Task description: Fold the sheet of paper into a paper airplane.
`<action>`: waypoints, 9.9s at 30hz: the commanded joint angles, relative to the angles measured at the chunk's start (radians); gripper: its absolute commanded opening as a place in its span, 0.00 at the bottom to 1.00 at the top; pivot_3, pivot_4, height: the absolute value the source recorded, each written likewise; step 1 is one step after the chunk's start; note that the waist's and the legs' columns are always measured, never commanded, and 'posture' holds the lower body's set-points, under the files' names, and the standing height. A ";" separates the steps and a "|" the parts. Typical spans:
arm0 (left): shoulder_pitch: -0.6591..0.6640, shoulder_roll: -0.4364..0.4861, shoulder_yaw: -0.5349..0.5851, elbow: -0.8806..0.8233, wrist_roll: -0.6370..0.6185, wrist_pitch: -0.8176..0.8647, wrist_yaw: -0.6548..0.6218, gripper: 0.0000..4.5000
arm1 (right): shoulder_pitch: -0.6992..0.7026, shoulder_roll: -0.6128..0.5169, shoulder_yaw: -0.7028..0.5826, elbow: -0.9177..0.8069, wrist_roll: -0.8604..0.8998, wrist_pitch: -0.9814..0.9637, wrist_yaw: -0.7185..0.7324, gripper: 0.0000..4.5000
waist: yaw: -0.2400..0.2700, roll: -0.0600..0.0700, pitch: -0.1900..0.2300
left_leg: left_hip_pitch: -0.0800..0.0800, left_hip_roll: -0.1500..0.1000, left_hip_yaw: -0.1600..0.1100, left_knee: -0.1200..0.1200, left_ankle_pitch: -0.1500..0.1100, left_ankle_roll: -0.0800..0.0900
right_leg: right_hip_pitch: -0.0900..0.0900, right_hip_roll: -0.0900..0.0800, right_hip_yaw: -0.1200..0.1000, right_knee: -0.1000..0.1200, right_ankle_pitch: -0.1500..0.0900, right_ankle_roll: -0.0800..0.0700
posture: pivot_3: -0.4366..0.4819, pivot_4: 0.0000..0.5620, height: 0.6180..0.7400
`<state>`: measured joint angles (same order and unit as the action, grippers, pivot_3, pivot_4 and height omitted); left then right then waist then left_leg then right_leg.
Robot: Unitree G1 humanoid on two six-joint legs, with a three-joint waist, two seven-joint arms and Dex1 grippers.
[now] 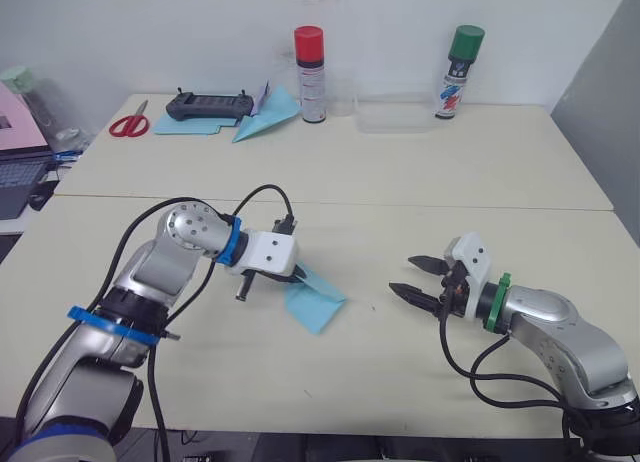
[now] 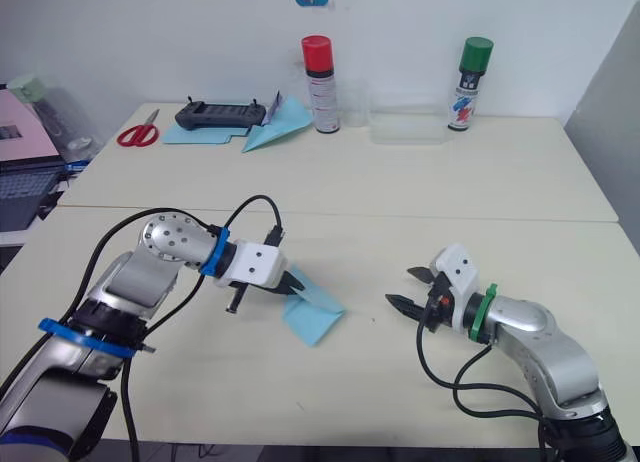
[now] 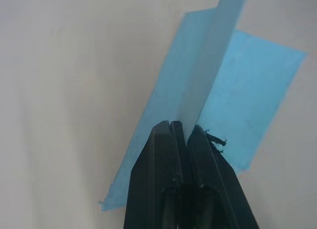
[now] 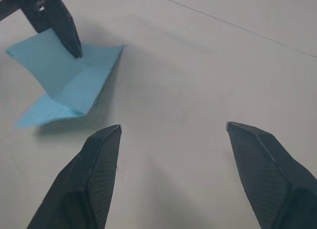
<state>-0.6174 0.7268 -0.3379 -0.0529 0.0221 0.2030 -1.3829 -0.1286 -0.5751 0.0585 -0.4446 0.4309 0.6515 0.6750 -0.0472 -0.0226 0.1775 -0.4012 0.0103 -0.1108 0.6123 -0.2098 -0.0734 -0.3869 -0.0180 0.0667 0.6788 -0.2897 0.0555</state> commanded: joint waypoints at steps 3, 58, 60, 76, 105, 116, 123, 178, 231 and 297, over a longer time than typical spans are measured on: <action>0.053 -0.098 -0.062 -0.197 0.073 0.274 0.172 0.01 | 0.043 -0.048 -0.011 -0.034 -0.034 -0.070 0.030 0.79 | 0.002 -0.001 0.000 | 0.002 0.000 0.001 0.001 0.000 0.000 | 0.001 0.000 0.001 0.000 0.000 0.000 | 0.48 0.27 1.00; 0.199 0.152 0.230 -0.218 -0.290 0.272 0.194 0.65 | -0.160 -0.044 0.246 0.399 -0.213 -0.805 0.535 0.01 | -0.006 -0.003 0.004 | 0.003 0.002 0.003 0.002 0.000 0.000 | 0.001 0.002 0.002 0.001 -0.001 -0.001 | 0.48 0.27 1.00; 0.204 0.149 0.228 -0.216 -0.287 0.266 0.198 0.65 | -0.156 -0.047 0.246 0.384 -0.206 -0.785 0.534 0.01 | -0.006 -0.003 0.004 | 0.003 0.002 0.002 0.002 0.000 0.000 | 0.001 0.002 0.002 0.001 -0.001 -0.001 | 0.48 0.27 1.00; 0.199 -0.072 0.172 -0.130 -0.283 0.161 0.293 0.52 | -0.094 -0.186 0.009 -0.021 0.099 -0.232 0.352 0.68 | 0.010 -0.003 0.004 | 0.002 0.002 0.002 0.005 0.000 0.000 | 0.002 0.001 0.002 0.002 0.000 -0.001 | 0.48 0.27 1.00; 0.280 -0.105 -0.008 -0.011 -0.195 0.126 0.246 0.00 | 0.132 -0.231 0.044 -0.030 -0.093 -0.407 0.362 0.68 | 0.015 -0.002 0.004 | 0.008 0.001 0.003 0.013 0.000 0.000 | 0.011 0.000 0.003 0.001 -0.002 -0.005 | 0.48 0.27 1.00; 0.267 -0.056 0.031 -0.037 -0.212 0.161 0.237 0.00 | 0.050 -0.205 0.112 0.054 -0.178 -0.512 0.398 0.68 | 0.015 -0.002 0.005 | 0.003 0.001 0.002 0.012 0.000 0.000 | 0.007 0.000 0.003 0.001 0.001 0.000 | 0.48 0.27 1.00; 0.268 -0.097 0.023 -0.042 -0.208 0.134 0.251 0.00 | 0.015 -0.197 0.148 0.101 -0.223 -0.588 0.425 0.68 | 0.015 -0.002 0.005 | 0.003 0.000 0.002 0.012 0.000 0.000 | 0.007 0.000 0.002 0.001 0.001 0.000 | 0.48 0.27 1.00; 0.179 -0.126 -0.051 0.128 -0.120 -0.011 0.147 0.00 | -0.215 0.061 0.257 0.340 -0.203 -0.573 0.401 0.00 | 0.014 -0.001 0.005 | 0.008 0.001 0.002 0.011 0.000 0.000 | 0.011 0.000 0.002 0.000 0.000 0.000 | 0.48 0.27 1.00; 0.263 0.008 -0.042 0.083 -0.075 -0.003 0.130 0.00 | -0.243 0.119 0.319 0.538 -0.391 -0.654 0.325 0.00 | 0.004 0.001 0.006 | 0.007 0.001 0.002 0.008 0.000 0.000 | 0.008 0.001 0.002 0.001 0.000 -0.001 | 0.48 0.27 1.00; 0.288 -0.024 -0.049 0.015 -0.124 0.049 0.167 0.00 | -0.128 0.098 0.344 0.353 -0.269 -0.392 0.362 0.01 | -0.008 0.000 0.006 | 0.009 0.002 0.003 0.000 0.000 0.000 | 0.007 0.001 0.002 0.000 -0.002 -0.003 | 0.48 0.27 1.00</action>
<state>-0.3397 0.6980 -0.3585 -0.0727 -0.1507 0.2441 -1.2207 -0.2739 -0.4638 0.3903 -0.0740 0.1763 0.2719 1.0236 -0.0550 -0.0222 0.1839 -0.3917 0.0120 -0.1082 0.6119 -0.2098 -0.0735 -0.3799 -0.0171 0.0690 0.6786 -0.2921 0.0522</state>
